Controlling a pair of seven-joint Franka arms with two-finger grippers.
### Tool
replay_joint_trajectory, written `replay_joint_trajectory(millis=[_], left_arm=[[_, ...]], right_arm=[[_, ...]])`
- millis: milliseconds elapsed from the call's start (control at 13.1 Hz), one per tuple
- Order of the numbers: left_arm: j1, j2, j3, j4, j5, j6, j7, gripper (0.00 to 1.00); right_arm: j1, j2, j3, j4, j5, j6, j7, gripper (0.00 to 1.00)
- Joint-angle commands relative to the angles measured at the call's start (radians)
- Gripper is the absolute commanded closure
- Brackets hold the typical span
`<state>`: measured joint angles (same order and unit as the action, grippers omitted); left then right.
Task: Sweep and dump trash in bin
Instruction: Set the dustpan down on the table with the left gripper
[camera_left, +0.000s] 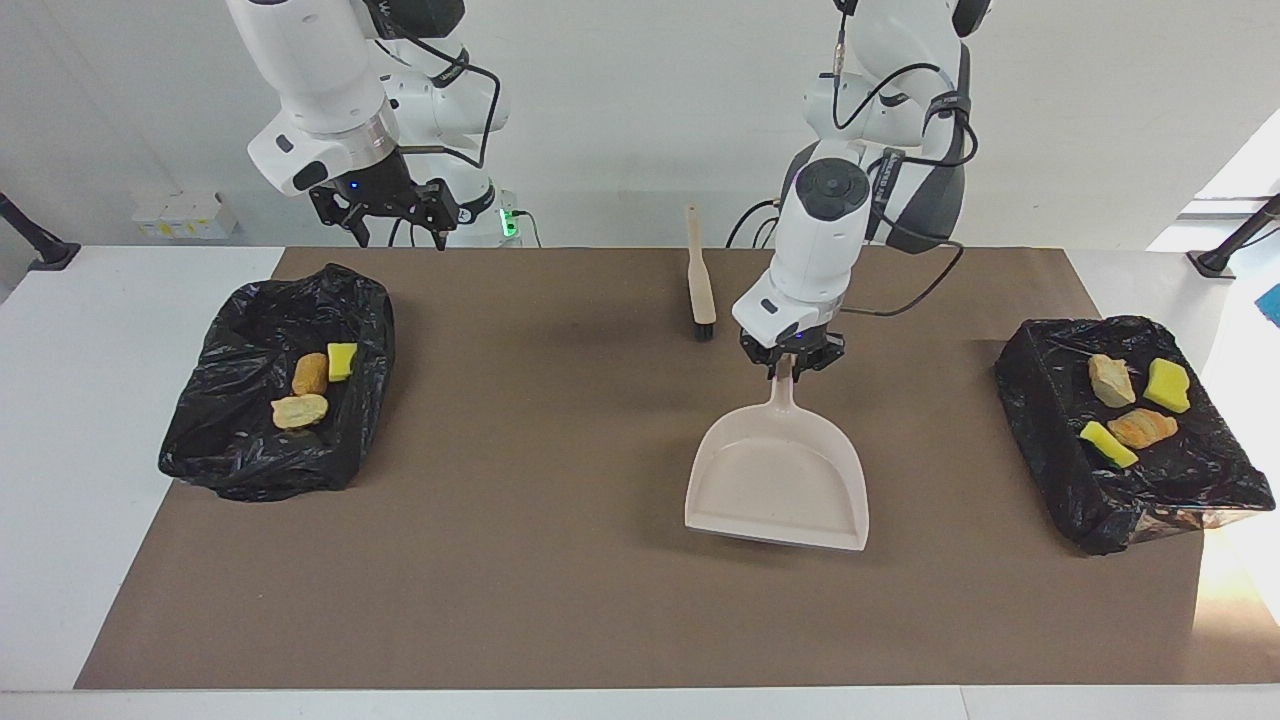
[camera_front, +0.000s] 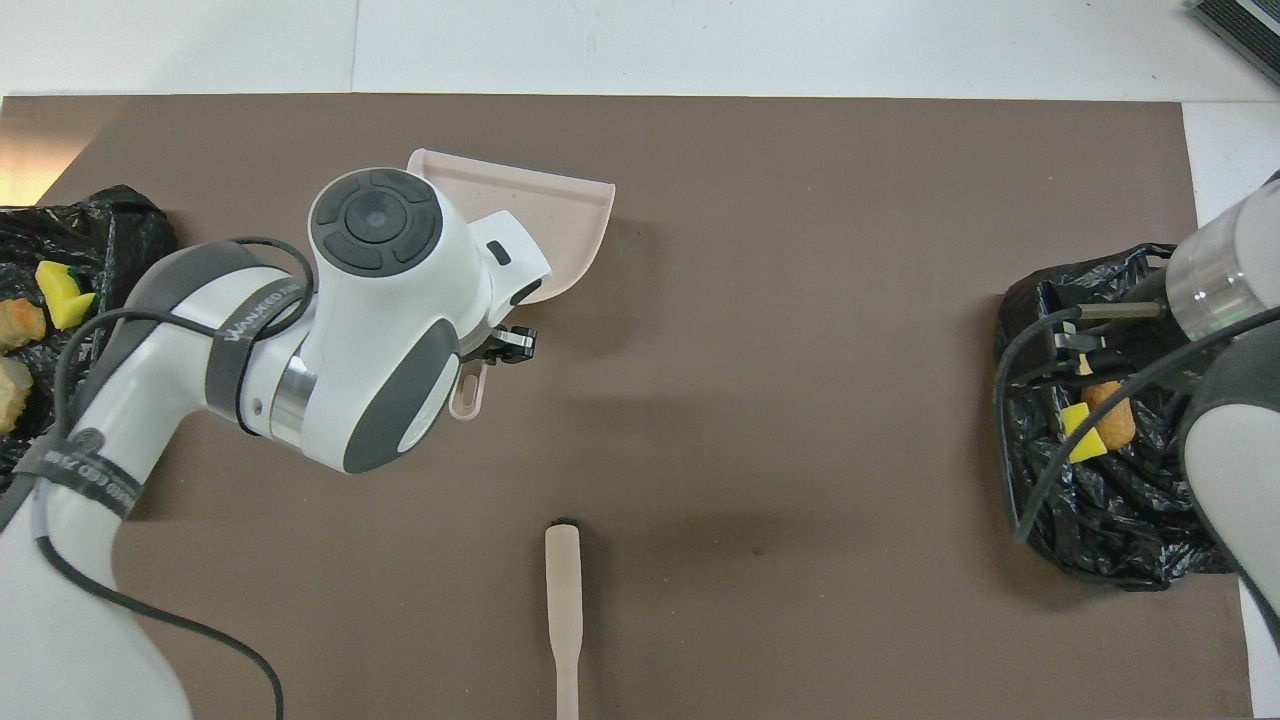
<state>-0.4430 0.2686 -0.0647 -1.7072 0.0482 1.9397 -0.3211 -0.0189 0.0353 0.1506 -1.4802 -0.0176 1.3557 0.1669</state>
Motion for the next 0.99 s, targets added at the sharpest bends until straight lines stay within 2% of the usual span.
replay_joint_trajectory(millis=[0, 76, 381, 457, 610, 686, 838, 915], left_arm=[[-0.039, 0.003, 0.019, -0.052, -0.022, 0.08, -0.077, 1.0], [-0.054, 0.015, 0.019, -0.057, -0.021, 0.117, -0.104, 1.0], [-0.069, 0.011, 0.017, -0.184, -0.021, 0.312, -0.124, 1.0], [-0.078, 0.009, 0.017, -0.207, -0.022, 0.329, -0.128, 1.0], [-0.103, 0.027, 0.019, -0.233, -0.022, 0.335, -0.133, 1.0], [-0.097, 0.029, 0.019, -0.224, -0.022, 0.317, -0.131, 0.93], [-0.094, 0.021, 0.019, -0.212, -0.024, 0.283, -0.215, 0.72], [-0.089, 0.012, 0.019, -0.201, -0.024, 0.257, -0.242, 0.43]], right_arm=[[0.005, 0.003, -0.026, 0.009, 0.008, 0.011, -0.072, 0.0], [0.007, 0.003, -0.026, 0.005, 0.001, 0.014, -0.07, 0.0], [0.01, -0.006, -0.046, -0.014, 0.002, 0.043, -0.072, 0.0], [0.01, -0.009, -0.045, -0.018, 0.001, 0.042, -0.072, 0.0], [0.011, -0.061, -0.045, -0.095, -0.001, 0.04, -0.067, 0.0], [0.011, -0.078, -0.046, -0.123, 0.002, 0.054, -0.066, 0.0], [0.011, -0.08, -0.046, -0.124, 0.002, 0.054, -0.066, 0.0], [0.011, -0.083, -0.046, -0.13, 0.005, 0.053, -0.066, 0.0]])
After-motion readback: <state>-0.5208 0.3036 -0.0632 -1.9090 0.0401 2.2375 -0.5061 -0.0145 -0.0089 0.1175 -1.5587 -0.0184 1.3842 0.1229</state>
